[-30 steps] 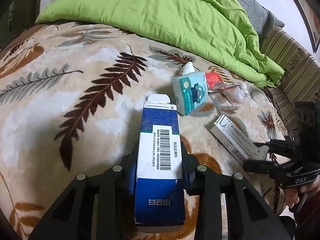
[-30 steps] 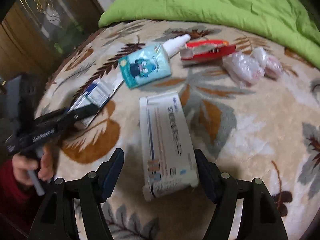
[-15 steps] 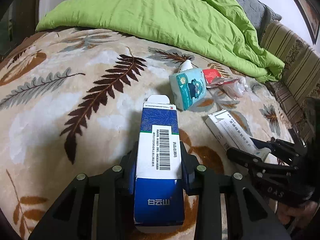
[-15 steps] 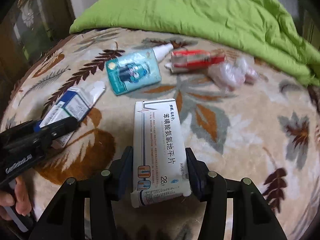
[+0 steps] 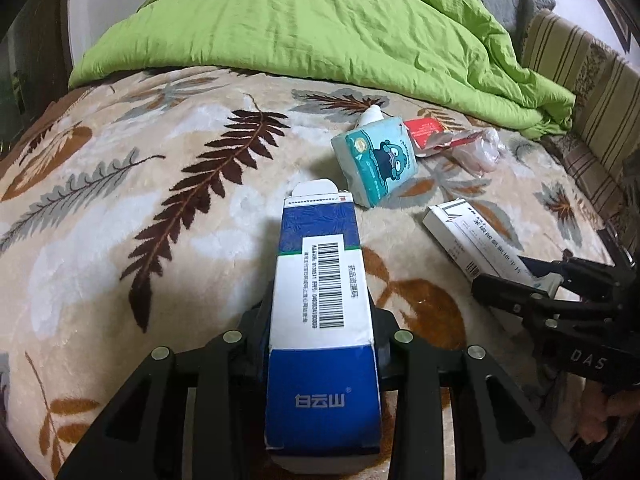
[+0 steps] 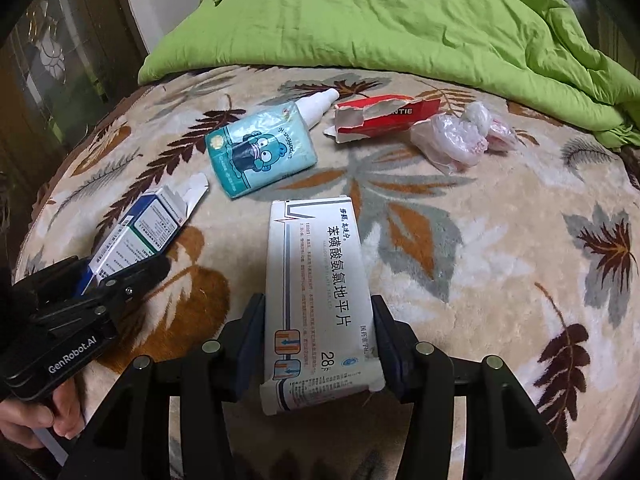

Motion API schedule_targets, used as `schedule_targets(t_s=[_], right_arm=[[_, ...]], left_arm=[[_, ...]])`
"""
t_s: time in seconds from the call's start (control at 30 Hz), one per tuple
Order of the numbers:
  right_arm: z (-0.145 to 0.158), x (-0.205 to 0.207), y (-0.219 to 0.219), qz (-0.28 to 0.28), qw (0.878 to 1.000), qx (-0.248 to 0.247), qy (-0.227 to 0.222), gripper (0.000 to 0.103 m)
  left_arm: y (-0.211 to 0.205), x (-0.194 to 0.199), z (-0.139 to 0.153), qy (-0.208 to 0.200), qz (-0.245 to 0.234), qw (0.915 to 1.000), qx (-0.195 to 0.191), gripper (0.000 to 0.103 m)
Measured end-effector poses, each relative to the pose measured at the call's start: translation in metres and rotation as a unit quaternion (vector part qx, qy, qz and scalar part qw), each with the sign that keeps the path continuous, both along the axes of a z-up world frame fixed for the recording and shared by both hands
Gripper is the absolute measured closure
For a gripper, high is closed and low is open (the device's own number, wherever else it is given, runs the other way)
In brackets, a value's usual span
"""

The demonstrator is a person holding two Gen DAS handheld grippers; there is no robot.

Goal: Collect trash
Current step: 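Hold both boxes raised above the bed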

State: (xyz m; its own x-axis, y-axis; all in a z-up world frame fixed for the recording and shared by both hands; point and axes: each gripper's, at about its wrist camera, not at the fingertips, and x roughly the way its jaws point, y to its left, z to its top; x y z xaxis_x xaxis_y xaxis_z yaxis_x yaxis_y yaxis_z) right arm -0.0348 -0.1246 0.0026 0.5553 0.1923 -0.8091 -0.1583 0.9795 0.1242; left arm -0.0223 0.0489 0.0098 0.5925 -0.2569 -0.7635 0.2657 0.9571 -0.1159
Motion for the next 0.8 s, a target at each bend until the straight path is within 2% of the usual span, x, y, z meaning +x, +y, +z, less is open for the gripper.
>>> schedule_targets(t_s=[0.47,0.67,0.8], right_arm=[[0.001,0.000,0.002,0.002,1.000,-0.004,-0.007,0.048],[0.019,-0.014,-0.001,-0.016,0.999,0.000,-0.051,0.048],[0.028,-0.023,-0.010,-0.049,0.996,0.015,-0.072,0.048]], left_arm=[[-0.004,0.001,-0.003,-0.001,-0.004,0.9999,0.013,0.069],[-0.007,-0.002,0.000,-0.023,-0.002,0.9992,0.033,0.070],[0.001,-0.009,0.009,-0.040,0.011,0.9990,0.020,0.070]])
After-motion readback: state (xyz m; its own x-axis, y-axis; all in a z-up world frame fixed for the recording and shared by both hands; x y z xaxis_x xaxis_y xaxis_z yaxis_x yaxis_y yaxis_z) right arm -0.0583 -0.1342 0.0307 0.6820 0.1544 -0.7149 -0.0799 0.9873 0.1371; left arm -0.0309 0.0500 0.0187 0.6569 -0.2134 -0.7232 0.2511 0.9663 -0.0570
